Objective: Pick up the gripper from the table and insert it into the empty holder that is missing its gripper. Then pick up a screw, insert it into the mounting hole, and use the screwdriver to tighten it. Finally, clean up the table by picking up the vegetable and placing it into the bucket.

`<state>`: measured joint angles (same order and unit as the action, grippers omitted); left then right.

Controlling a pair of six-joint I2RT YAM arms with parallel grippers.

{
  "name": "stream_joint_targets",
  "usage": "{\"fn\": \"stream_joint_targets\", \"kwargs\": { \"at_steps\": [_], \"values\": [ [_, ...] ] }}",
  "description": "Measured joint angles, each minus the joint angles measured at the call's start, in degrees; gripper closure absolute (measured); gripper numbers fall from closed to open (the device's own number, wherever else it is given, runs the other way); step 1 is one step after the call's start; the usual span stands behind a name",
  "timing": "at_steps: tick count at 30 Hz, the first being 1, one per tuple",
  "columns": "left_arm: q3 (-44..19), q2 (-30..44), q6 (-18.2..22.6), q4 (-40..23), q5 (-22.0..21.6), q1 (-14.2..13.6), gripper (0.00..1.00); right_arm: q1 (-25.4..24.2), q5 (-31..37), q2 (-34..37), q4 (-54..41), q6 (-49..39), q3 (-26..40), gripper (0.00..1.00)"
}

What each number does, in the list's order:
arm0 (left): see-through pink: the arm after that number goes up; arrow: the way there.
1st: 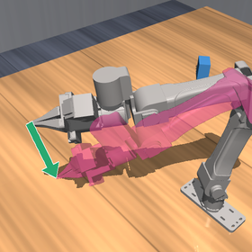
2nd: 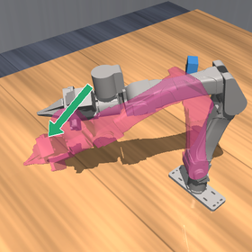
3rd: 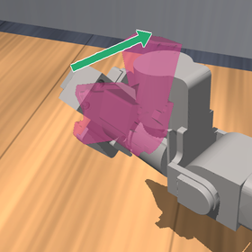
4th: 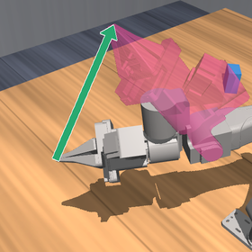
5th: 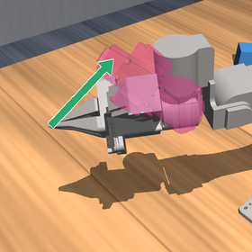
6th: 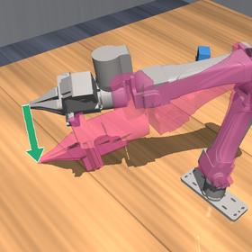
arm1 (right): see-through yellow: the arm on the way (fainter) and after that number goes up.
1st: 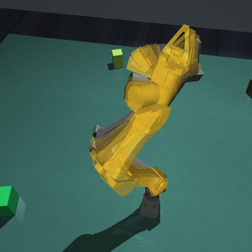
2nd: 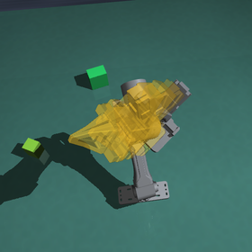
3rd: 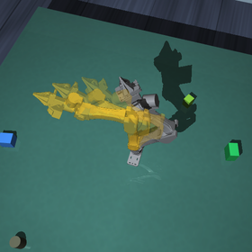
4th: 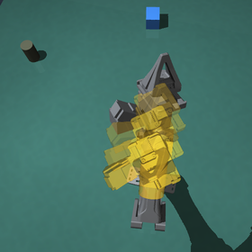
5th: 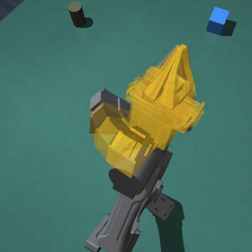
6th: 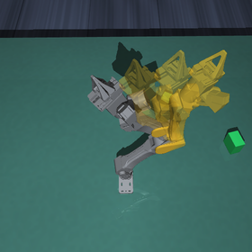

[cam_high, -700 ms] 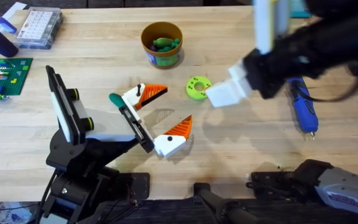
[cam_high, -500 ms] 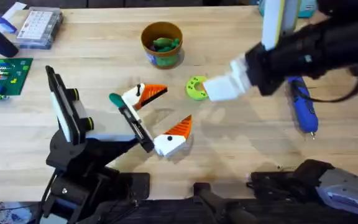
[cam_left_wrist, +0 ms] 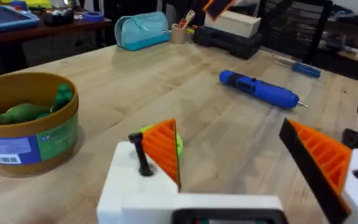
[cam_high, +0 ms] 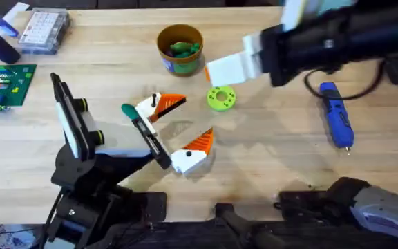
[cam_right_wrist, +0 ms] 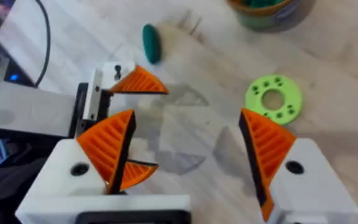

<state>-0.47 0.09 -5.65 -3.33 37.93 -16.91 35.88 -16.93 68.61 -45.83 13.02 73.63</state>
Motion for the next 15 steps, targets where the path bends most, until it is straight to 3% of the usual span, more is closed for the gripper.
{"fn": "stream_joint_targets", "kwargs": {
  "at_steps": [4,8,11,15],
  "values": [
    [0.00,0.01,0.01,0.00,-0.01,0.00,0.012,0.29,-4.24,6.02,-2.75,-0.36,2.57,0.024],
    [0.00,0.00,0.00,0.00,0.00,0.00,0.012,2.07,-6.31,13.30,-8.79,-2.68,9.84,0.033],
    [0.00,0.01,0.00,-0.02,0.00,0.00,0.012,3.82,-7.10,17.72,-13.14,-5.22,16.72,0.105],
    [0.00,0.01,0.00,-0.01,0.00,0.00,0.012,5.73,-7.76,23.04,-18.15,-8.14,25.11,0.277]
  ]
}}
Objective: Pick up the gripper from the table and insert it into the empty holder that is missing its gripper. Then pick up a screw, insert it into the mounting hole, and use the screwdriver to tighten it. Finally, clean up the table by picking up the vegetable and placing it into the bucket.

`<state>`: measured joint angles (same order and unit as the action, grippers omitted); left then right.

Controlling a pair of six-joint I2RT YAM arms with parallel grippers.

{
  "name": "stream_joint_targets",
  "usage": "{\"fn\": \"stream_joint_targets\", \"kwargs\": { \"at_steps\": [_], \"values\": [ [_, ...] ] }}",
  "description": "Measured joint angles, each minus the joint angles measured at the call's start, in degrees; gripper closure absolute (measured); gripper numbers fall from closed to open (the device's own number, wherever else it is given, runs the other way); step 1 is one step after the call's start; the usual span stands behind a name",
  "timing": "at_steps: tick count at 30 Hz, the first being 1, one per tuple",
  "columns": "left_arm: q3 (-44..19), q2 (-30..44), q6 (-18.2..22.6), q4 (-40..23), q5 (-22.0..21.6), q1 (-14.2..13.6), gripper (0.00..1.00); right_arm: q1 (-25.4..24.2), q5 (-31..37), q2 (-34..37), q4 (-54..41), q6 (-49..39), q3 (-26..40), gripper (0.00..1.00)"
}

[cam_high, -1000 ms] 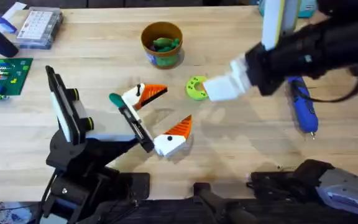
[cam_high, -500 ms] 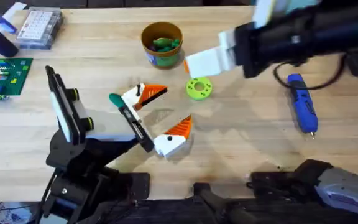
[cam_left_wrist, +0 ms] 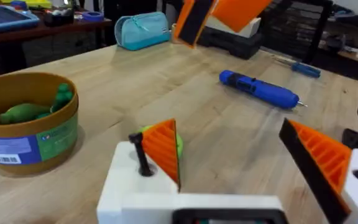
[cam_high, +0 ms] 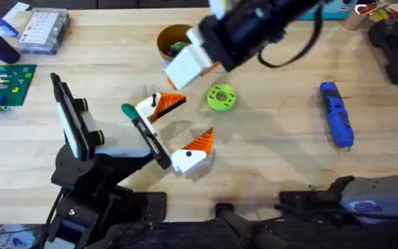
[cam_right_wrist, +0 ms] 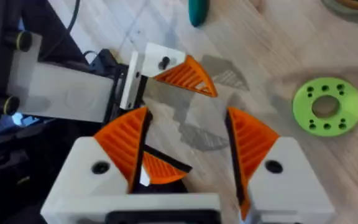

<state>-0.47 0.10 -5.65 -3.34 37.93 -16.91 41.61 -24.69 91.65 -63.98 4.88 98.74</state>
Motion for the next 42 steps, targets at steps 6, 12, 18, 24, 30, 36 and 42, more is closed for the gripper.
{"fn": "stream_joint_targets", "kwargs": {
  "at_steps": [6,12,18,24,30,36,42],
  "values": [
    [0.00,0.00,0.00,0.00,0.00,0.00,0.012,3.41,-0.24,5.83,-2.32,-3.41,6.28,0.351],
    [0.00,0.00,0.00,-0.01,0.00,0.00,0.012,7.24,-0.29,8.10,-1.60,-5.39,6.72,0.370],
    [0.00,-0.02,0.00,-0.01,0.00,0.00,0.012,7.69,-0.23,9.85,0.78,-6.07,6.80,0.383],
    [0.00,-0.02,0.00,0.01,0.00,0.00,0.012,7.66,-0.24,11.43,2.79,-6.27,6.95,0.388],
    [0.00,0.00,0.00,-0.01,0.00,0.00,0.012,7.66,-0.25,12.47,3.13,-6.37,6.95,0.414],
    [0.00,-0.02,0.00,0.00,0.00,0.00,0.012,7.70,-0.26,12.47,3.19,-6.48,6.95,0.469],
    [0.00,0.00,0.00,-0.01,0.00,0.00,0.012,8.23,-0.26,13.28,2.90,-6.49,6.97,0.484]
  ]
}}
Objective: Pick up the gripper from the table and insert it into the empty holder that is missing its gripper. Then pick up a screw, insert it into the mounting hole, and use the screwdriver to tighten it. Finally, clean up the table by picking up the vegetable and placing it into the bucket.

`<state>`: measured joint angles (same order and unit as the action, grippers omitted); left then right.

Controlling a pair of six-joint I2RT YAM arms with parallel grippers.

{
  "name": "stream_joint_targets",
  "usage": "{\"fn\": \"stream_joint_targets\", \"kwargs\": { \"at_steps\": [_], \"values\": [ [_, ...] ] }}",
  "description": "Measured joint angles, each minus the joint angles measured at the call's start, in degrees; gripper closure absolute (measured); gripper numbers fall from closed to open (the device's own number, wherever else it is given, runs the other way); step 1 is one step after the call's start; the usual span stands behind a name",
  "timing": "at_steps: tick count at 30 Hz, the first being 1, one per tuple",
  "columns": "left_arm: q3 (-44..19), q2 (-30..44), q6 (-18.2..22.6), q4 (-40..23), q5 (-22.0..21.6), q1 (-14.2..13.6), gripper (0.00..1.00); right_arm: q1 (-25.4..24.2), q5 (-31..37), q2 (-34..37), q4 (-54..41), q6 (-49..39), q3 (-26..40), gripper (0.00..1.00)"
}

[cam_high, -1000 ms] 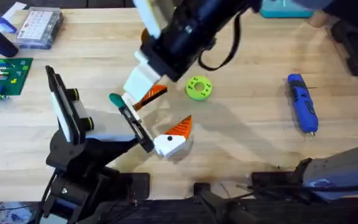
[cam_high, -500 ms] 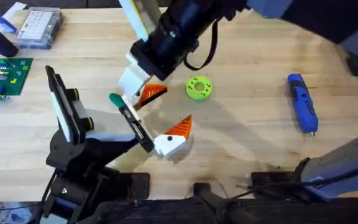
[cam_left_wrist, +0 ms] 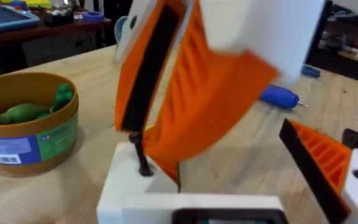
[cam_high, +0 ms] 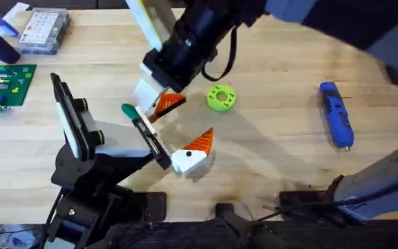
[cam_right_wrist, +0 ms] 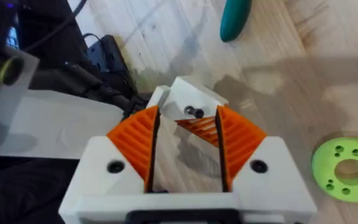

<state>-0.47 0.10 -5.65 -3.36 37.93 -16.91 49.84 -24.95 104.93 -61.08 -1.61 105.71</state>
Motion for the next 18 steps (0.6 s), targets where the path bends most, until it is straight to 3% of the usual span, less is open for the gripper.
{"fn": "stream_joint_targets", "kwargs": {
  "at_steps": [10,18],
  "values": [
    [0.00,0.26,-1.07,-0.07,-0.42,0.11,0.012,0.31,-0.02,1.55,-0.35,-0.15,0.22,0.529],
    [0.00,0.25,-0.81,-0.04,-0.37,0.11,0.012,0.31,0.00,1.59,0.16,-0.13,0.22,0.703]
  ]
}}
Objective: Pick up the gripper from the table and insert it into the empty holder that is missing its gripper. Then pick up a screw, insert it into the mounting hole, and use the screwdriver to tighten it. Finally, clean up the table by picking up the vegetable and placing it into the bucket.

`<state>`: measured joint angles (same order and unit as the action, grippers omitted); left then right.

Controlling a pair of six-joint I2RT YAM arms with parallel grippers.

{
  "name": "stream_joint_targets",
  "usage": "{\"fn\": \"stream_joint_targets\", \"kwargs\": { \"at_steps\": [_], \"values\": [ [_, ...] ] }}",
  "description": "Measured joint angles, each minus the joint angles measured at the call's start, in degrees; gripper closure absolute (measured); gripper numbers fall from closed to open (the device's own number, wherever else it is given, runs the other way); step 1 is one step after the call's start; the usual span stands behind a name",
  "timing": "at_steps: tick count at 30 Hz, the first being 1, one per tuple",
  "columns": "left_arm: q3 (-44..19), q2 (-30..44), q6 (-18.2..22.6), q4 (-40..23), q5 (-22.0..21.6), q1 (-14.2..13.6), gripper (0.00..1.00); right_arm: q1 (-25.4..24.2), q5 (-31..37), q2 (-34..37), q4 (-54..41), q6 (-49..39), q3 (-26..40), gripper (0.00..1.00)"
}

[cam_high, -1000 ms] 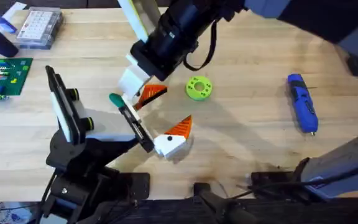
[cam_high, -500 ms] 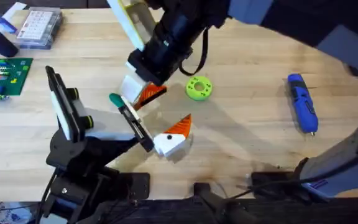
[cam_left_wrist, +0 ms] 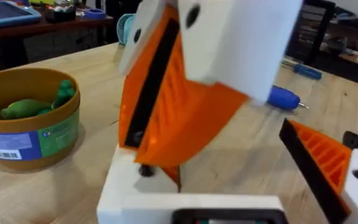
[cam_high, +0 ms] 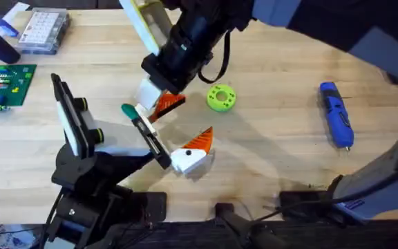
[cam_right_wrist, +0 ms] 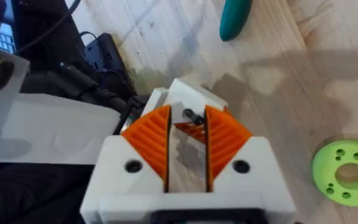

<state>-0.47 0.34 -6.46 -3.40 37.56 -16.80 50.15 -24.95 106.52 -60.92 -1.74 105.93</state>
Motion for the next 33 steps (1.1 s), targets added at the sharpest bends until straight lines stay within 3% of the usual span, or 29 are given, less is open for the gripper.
{"fn": "stream_joint_targets", "kwargs": {
  "at_steps": [10,33],
  "values": [
    [0.00,0.02,0.00,0.00,0.15,0.00,0.012,0.00,0.02,-0.02,0.04,0.22,0.00,0.992],
    [0.00,0.02,0.00,0.00,0.15,0.00,0.012,-0.07,3.15,0.16,-3.03,0.22,5.81,0.998]
  ]
}}
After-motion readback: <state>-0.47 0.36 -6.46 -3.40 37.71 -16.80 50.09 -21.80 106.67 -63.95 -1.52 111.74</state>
